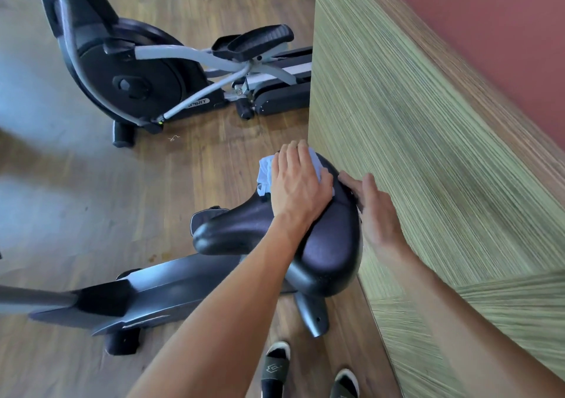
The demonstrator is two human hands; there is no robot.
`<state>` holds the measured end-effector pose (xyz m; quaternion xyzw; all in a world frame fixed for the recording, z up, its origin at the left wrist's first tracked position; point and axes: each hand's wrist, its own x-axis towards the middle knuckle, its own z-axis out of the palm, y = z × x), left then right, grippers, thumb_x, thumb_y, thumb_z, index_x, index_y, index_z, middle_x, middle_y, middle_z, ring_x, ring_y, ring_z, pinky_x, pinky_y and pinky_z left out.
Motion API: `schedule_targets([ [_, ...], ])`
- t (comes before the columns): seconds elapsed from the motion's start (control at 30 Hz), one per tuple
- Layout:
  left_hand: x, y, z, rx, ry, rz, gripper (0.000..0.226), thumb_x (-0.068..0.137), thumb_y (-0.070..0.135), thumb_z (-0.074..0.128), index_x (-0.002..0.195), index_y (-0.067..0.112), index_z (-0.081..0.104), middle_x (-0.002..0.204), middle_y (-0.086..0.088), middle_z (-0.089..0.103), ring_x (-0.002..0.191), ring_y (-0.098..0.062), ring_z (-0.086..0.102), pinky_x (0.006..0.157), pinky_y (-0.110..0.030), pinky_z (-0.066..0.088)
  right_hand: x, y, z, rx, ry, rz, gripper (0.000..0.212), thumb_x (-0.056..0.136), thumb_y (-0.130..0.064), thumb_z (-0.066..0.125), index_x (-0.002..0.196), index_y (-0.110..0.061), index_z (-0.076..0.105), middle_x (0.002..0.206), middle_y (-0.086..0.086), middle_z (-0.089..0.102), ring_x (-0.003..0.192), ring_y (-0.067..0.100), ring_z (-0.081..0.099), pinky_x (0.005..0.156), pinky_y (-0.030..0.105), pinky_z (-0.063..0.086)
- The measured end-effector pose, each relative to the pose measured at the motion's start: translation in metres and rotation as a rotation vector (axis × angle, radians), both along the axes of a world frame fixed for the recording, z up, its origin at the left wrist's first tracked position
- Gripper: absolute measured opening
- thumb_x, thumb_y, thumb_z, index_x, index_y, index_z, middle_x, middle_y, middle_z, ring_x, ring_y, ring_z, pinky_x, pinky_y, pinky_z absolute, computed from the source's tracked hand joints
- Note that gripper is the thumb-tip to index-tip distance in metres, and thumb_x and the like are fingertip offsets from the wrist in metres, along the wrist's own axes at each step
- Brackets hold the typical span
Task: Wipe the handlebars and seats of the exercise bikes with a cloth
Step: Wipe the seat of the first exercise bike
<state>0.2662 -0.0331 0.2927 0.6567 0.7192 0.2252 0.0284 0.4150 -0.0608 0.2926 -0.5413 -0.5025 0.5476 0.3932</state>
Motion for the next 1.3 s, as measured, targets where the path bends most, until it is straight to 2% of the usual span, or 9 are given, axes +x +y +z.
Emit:
schedule_targets([
  [0.1,0.008,-0.029,0.001,0.031,-0.038,-0.037,0.063,0.087,0.034,0.050,0.139,-0.002,0.049,0.128,-0.015,0.058,0.119,-0.034,0.052,0.109,-0.042,0.038,0.014,0.006,0.011,-0.135,0.116,-0.076,0.063,0.113,-0.040,0.018,0.127,0.000,0.065,0.120,0.006,0.070,0.111,0.004,0.067,0.098,0.016,0.050],
  [0.27,0.024,-0.094,-0.005,0.035,-0.016,-0.237,0.066,0.086,0.034,0.055,0.141,-0.002,0.050,0.134,-0.015,0.056,0.128,-0.035,0.050,0.113,-0.045,0.037,0.029,0.003,0.014,-0.213,0.043,-0.024,0.067,0.111,-0.049,0.013,0.119,-0.014,0.069,0.124,0.004,0.072,0.118,0.011,0.067,0.109,0.033,0.046],
  [0.53,0.039,-0.014,0.005,0.046,0.036,-0.325,0.049,0.083,0.030,0.052,0.121,0.000,0.061,0.120,-0.014,0.066,0.113,-0.034,0.058,0.104,-0.040,0.038,0.055,-0.005,0.001,-0.227,0.045,-0.128,0.068,0.110,-0.050,0.011,0.123,-0.016,0.068,0.122,0.005,0.072,0.112,0.020,0.068,0.104,0.033,0.048],
  [0.67,0.073,0.008,0.010,-0.158,0.226,-0.443,0.034,0.078,0.028,0.058,0.101,0.007,0.070,0.103,-0.009,0.072,0.104,-0.030,0.062,0.102,-0.034,0.036,0.061,-0.007,-0.001,-0.116,0.034,-0.206,0.066,0.111,-0.047,0.013,0.134,-0.008,0.062,0.125,0.006,0.067,0.117,0.018,0.064,0.087,0.010,0.048],
  [0.83,0.099,-0.073,-0.002,-0.294,0.590,-0.769,0.017,0.063,0.030,0.056,0.064,0.015,0.063,0.067,-0.002,0.060,0.073,-0.025,0.056,0.083,-0.035,0.043,0.079,-0.014,0.003,-0.059,0.006,-0.286,0.067,0.110,-0.049,0.011,0.137,-0.013,0.061,0.134,0.004,0.064,0.120,0.017,0.062,0.101,0.027,0.043],
  [1.03,0.072,-0.088,-0.016,-0.236,0.655,-1.085,0.021,0.068,0.031,0.056,0.074,0.013,0.063,0.077,-0.002,0.059,0.079,-0.025,0.052,0.092,-0.035,0.041,0.098,-0.024,0.003,-0.076,0.011,-0.272,0.069,0.110,-0.048,0.009,0.135,-0.012,0.062,0.132,0.004,0.066,0.112,0.010,0.063,0.108,0.036,0.042],
  [1.13,0.095,-0.056,0.002,-0.349,0.681,-0.902,0.017,0.078,0.034,0.057,0.070,0.019,0.054,0.075,0.002,0.054,0.080,-0.023,0.054,0.092,-0.035,0.042,0.101,-0.028,-0.002,-0.092,0.004,-0.264,0.068,0.109,-0.050,0.009,0.133,-0.015,0.063,0.132,0.001,0.065,0.112,0.008,0.063,0.110,0.038,0.041],
  [1.23,0.119,-0.019,0.026,-0.468,0.769,-0.610,0.027,0.084,0.037,0.063,0.066,0.021,0.051,0.069,0.003,0.048,0.081,-0.020,0.052,0.091,-0.033,0.038,0.111,-0.036,-0.007,-0.100,0.032,-0.289,0.067,0.110,-0.047,0.010,0.133,-0.012,0.062,0.133,0.005,0.064,0.112,0.014,0.062,0.100,0.027,0.043],
  [1.3,0.113,0.000,0.030,-0.450,0.667,-0.474,0.023,0.086,0.033,0.060,0.069,0.019,0.053,0.071,0.002,0.050,0.084,-0.020,0.051,0.091,-0.032,0.036,0.119,-0.042,-0.011,-0.101,0.056,-0.291,0.067,0.111,-0.046,0.011,0.135,-0.009,0.061,0.134,0.007,0.062,0.117,0.018,0.060,0.092,0.018,0.041],
])
